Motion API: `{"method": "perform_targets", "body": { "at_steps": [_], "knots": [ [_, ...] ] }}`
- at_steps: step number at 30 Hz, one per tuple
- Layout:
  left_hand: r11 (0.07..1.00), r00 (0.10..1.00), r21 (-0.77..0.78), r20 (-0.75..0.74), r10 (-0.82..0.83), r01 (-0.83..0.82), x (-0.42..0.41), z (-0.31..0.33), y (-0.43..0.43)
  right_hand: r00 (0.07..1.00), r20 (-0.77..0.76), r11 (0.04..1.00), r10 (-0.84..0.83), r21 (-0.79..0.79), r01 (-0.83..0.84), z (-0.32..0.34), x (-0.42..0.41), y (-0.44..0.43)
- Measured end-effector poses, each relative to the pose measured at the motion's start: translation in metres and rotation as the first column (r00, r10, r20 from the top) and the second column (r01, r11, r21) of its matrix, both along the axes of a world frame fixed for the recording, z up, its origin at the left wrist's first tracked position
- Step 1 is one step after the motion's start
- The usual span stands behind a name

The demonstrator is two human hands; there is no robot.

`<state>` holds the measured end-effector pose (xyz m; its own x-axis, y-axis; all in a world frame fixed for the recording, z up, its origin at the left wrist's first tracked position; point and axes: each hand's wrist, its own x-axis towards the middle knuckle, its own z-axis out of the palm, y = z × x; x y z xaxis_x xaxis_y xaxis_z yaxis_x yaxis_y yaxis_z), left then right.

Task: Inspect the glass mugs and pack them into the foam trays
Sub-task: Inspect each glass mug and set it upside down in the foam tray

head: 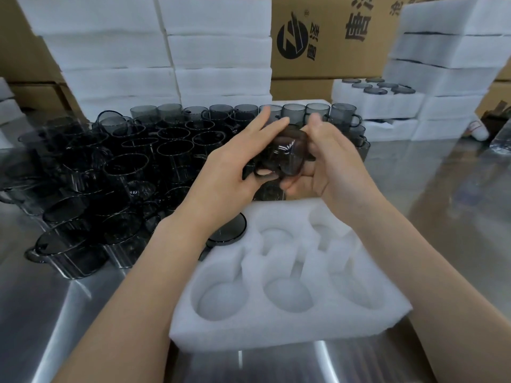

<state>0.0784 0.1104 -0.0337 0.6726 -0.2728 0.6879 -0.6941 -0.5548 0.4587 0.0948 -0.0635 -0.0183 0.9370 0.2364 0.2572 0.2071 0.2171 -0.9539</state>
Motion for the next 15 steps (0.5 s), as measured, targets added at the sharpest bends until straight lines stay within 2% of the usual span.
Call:
{"method": "perform_targets", "body": {
  "at_steps": [4,6,8,12,15],
  "knots": [
    [0.999,0.994,-0.010,-0.102,-0.038,0.038,-0.003,0.002,-0.001,0.994,0.086,0.992,0.069,-0.112,-0.059,-0.005,-0.002,0.003],
    [0.990,0.965,-0.099,-0.232,-0.121,0.101,-0.007,0.002,-0.005,0.994,0.072,0.995,0.081,-0.070,-0.076,-0.005,-0.002,0.004],
    [0.982,0.946,-0.165,-0.294,-0.136,0.090,-0.008,0.003,-0.009,0.994,0.051,0.995,0.095,-0.012,-0.095,-0.004,-0.001,0.003],
    [0.987,0.966,-0.148,-0.256,0.026,-0.065,-0.009,0.005,-0.011,0.984,0.041,0.985,0.172,-0.011,-0.172,-0.006,-0.001,0.005],
    [0.986,0.972,-0.122,-0.216,0.088,-0.117,-0.010,0.005,-0.012,0.986,0.141,0.987,0.088,-0.146,-0.067,-0.007,-0.001,0.006]
  ]
}}
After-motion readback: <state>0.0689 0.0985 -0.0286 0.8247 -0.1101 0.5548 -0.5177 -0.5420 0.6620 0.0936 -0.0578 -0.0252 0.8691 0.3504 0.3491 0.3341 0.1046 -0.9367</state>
